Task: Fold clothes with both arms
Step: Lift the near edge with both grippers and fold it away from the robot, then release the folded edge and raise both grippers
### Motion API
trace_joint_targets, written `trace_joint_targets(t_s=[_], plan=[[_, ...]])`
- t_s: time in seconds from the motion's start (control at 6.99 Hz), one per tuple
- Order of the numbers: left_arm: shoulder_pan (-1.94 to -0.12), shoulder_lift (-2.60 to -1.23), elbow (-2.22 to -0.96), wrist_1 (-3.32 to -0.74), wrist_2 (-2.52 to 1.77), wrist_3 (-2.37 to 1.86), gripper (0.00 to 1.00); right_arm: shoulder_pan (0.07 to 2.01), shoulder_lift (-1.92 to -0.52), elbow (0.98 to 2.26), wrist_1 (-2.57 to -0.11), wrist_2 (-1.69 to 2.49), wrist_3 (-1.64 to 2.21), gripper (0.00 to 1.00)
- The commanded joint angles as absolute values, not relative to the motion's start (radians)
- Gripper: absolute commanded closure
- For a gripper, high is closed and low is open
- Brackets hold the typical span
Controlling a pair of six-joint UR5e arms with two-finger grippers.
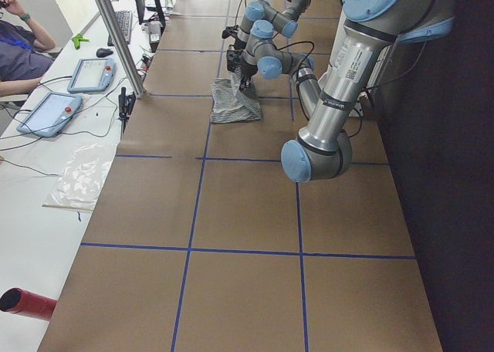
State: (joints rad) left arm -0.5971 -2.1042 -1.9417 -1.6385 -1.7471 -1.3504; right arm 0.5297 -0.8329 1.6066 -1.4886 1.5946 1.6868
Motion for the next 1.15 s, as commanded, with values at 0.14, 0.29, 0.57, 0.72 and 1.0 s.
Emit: trace_joint_targets(t_s=[0.14, 0.29, 0.57, 0.72, 1.0], plan=[[-0.647, -2.166, -1.664, -1.847, -1.744, -1.307, 1.0, 0.563, -0.758, 1.364, -1.342, 1.595, 1.666, 1.0], [-0.647, -2.166, -1.607, -1.899, -1.743, -1.298, 1.0, 0.564, -0.758, 1.347, -1.341, 1.595, 1.658, 1.0], [-0.647, -2.168, -1.568, -1.904, -1.74, -1.275, 1.0, 0.565, -0.759, 1.341, -1.341, 1.597, 1.657, 1.0], [-0.647, -2.166, -1.565, -1.904, -1.741, -1.26, 1.0, 0.565, -0.759, 1.339, -1.341, 1.597, 1.648, 0.96], [-0.669, -2.161, -1.572, -1.923, -1.749, -1.075, 0.0, 0.58, -0.756, 1.348, -1.341, 1.598, 1.553, 0.0]])
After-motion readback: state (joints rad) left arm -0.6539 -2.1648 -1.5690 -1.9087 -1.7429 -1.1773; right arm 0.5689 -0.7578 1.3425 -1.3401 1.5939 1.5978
